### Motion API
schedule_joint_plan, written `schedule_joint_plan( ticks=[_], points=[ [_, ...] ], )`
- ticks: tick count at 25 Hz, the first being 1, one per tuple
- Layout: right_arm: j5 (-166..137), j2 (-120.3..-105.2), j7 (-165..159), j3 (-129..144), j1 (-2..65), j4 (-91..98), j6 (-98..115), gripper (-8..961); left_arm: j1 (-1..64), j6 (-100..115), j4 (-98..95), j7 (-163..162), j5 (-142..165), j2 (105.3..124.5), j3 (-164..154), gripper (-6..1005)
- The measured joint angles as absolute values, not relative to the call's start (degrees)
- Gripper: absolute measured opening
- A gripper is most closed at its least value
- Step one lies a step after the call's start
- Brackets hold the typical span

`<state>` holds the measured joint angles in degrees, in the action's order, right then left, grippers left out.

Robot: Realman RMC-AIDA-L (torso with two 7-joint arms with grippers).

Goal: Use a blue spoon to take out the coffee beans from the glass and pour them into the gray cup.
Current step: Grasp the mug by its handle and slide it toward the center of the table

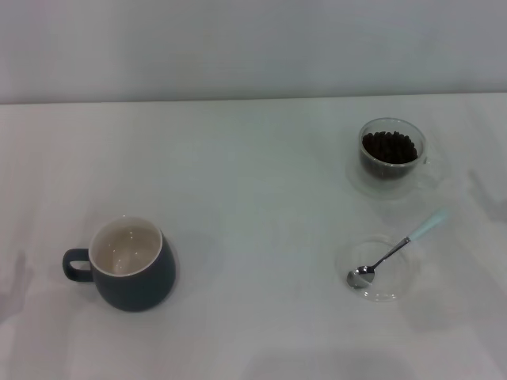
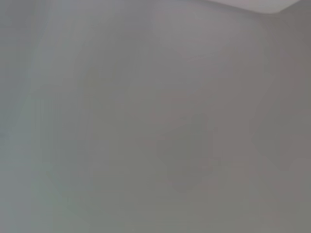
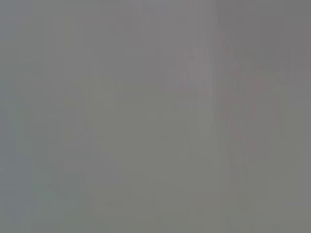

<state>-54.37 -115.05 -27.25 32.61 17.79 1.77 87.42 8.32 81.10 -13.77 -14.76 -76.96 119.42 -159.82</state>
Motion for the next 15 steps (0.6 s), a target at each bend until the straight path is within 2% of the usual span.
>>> schedule_joint_plan(
  ticks=[15],
  points=[
    [-54.05,-115.05,-27.42,32.61,18.65,3.0,87.23,873,4.21,85.37,-8.89,-14.77,-68.25,119.18,-162.98,884]
  ],
)
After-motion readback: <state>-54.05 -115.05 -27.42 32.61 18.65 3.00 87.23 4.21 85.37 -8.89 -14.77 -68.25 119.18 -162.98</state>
